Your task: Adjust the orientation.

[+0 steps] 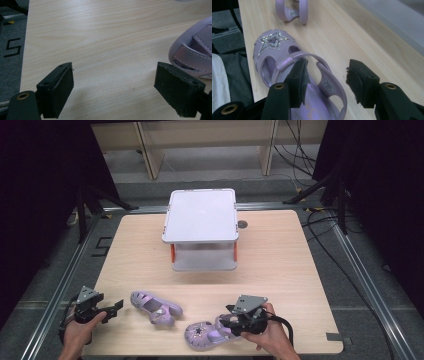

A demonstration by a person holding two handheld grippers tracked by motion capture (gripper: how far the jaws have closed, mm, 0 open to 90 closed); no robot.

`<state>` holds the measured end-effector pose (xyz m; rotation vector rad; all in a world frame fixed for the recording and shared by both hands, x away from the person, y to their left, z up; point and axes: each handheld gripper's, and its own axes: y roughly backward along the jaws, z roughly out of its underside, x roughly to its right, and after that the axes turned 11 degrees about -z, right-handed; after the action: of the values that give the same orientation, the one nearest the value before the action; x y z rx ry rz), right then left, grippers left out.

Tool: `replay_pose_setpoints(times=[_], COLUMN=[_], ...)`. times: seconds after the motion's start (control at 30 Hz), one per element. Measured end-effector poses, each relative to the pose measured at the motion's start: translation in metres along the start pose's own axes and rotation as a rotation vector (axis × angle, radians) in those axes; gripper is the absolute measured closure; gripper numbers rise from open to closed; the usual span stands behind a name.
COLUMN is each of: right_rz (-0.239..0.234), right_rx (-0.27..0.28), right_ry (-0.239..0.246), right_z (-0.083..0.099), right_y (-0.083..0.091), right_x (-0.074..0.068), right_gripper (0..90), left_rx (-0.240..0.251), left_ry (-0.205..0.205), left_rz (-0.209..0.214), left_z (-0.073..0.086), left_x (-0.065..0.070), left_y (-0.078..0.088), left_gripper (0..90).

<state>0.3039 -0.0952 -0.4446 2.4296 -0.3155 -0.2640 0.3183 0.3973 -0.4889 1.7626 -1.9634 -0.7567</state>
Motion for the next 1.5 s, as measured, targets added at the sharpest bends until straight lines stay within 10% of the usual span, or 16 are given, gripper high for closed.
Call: replay_pose_setpoints(times=[0.2, 0.57, 0.97, 1.5], right_rz=[-0.047, -0.075, 0.098, 0.056], right_rx=[-0.036, -0.061, 0.022, 0.132], right_ry=[-0.004, 0.037, -0.114, -0.364], right_z=[-0.002, -0.001, 0.003, 0.012], right_y=[-0.013, -0.010, 0.002, 0.006], right_x=[0.010, 0.006, 0.035, 0.010], right_gripper=[50.9, 80.3, 83.9, 67.8], left_rx=[-0.005, 0.000, 0.001, 0.006], left_ry=[0.001, 0.007, 0.002, -0.001], left_rz=[-0.011, -0.005, -0.002, -0.002], left_z=[0.000, 0.001, 0.000, 0.000], left_x=[0.000, -0.002, -0.001, 0.000], left_y=[0.001, 0.000, -0.001, 0.000], left_gripper=[15.1, 15.2, 15.2, 15.2])
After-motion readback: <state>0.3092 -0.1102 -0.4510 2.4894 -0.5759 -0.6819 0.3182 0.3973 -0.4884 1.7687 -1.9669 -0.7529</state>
